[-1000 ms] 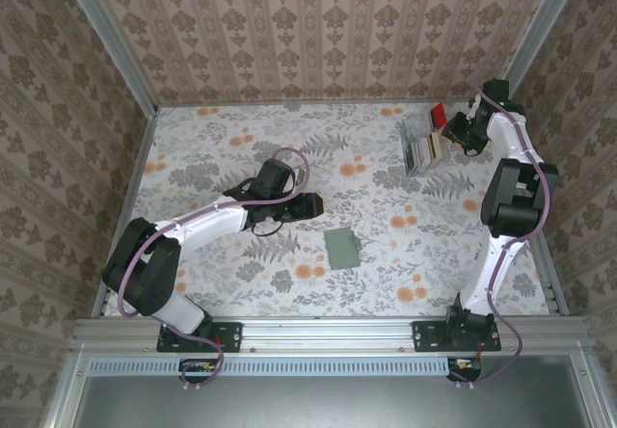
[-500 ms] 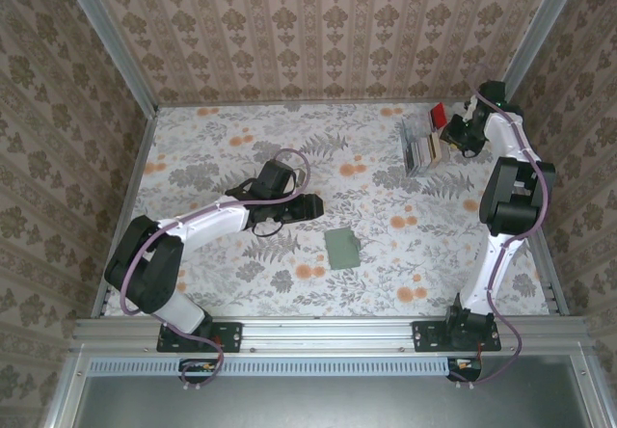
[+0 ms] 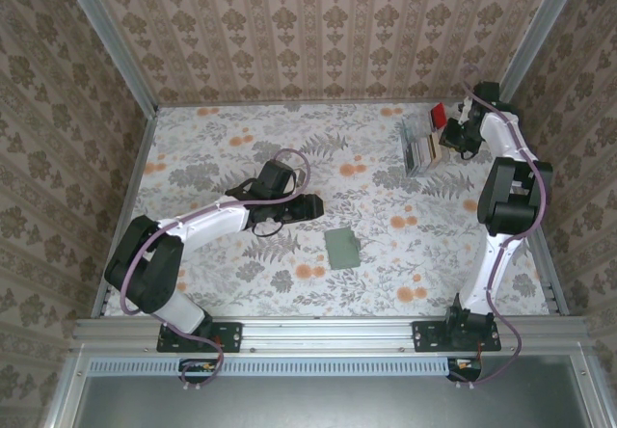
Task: Put the credit cards into the card holder
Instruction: Move the storage box to the center of the table.
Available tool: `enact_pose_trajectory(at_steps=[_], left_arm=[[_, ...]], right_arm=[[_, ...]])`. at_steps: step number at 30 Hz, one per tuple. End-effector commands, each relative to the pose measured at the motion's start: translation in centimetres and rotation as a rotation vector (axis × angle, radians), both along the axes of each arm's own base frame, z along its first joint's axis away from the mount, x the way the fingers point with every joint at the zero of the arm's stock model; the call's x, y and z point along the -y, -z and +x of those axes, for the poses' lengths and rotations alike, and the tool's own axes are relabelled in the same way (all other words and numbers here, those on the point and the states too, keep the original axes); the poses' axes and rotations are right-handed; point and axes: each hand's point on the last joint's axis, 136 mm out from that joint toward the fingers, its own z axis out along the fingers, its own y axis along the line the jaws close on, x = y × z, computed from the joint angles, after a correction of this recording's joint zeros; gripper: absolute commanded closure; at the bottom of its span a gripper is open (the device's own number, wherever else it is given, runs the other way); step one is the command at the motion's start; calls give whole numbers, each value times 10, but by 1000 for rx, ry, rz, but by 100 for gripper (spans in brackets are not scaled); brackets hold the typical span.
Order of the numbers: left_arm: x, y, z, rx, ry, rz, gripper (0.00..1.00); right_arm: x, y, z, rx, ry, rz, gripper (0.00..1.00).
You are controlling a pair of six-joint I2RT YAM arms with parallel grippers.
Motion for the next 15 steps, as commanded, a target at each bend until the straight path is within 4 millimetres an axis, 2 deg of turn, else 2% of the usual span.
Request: enact_pose_trajectory(at_steps=[1,5,15], left_arm=[[-3,-9,0,14,0,-11,39],[-3,-11,-1,22,-1,-15,39],[-10,-17,-6,37,-9,-13,39]], right_arm=[[-8,-5,-11,-27,-47,-29,84],[-22,-8,-14,-25,-100,-44,86],[-60,0,-24,-11,-224,-85,89]])
